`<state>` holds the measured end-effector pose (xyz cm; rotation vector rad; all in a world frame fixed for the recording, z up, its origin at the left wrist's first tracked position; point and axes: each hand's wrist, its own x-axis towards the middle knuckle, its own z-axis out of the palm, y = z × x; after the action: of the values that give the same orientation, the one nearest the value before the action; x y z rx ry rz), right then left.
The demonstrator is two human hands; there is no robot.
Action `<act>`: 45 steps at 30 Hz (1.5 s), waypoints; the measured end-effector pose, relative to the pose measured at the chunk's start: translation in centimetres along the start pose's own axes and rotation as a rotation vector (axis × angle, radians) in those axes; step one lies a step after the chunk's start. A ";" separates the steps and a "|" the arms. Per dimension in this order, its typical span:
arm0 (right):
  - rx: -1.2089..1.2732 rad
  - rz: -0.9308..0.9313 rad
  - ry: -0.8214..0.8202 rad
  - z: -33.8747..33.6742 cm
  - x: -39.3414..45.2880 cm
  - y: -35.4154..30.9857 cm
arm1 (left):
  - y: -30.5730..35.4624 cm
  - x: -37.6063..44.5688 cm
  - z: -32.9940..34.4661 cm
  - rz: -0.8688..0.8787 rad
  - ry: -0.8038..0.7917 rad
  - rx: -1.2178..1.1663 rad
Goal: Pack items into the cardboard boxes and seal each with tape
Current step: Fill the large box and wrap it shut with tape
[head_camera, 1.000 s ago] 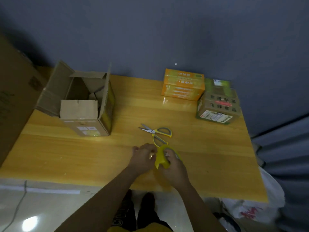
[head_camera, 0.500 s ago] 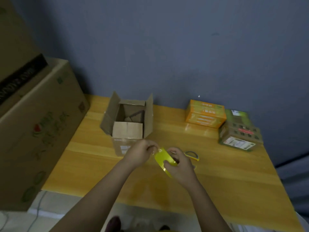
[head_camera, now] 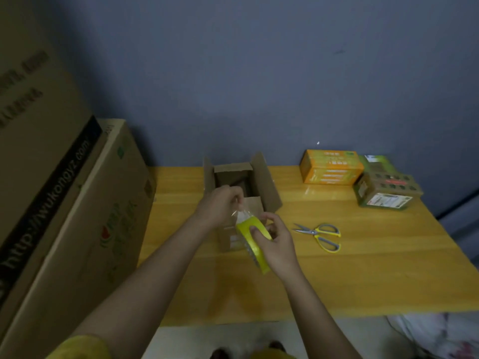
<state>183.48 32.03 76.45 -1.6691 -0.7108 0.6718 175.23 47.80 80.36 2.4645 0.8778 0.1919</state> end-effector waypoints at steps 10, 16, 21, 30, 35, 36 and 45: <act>-0.193 0.256 0.158 1.2 0.6 2.1 | -0.3 4.3 -3.2 0.176 -0.220 -0.030; -0.090 0.261 0.119 2.2 0.4 3.9 | -1.8 5.0 -1.2 0.026 -0.271 -0.166; -0.071 0.299 0.137 3.2 0.8 5.3 | -2.7 5.5 0.8 0.062 -0.166 -0.050; -0.176 0.352 0.132 3.9 2.7 4.5 | -3.9 7.4 2.0 0.083 -0.203 -0.048; -0.268 0.361 0.104 3.9 3.4 4.6 | -3.9 8.7 2.5 0.060 -0.295 -0.045; -0.283 0.363 0.103 3.9 3.5 4.6 | -4.0 8.9 2.6 0.053 -0.309 -0.042; -0.304 0.335 0.086 4.4 4.5 4.6 | -4.7 10.2 2.4 -0.003 -0.370 -0.052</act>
<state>183.59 37.40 70.78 -2.1131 -0.4916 0.7466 181.35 56.25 75.55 2.3436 0.7046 -0.2334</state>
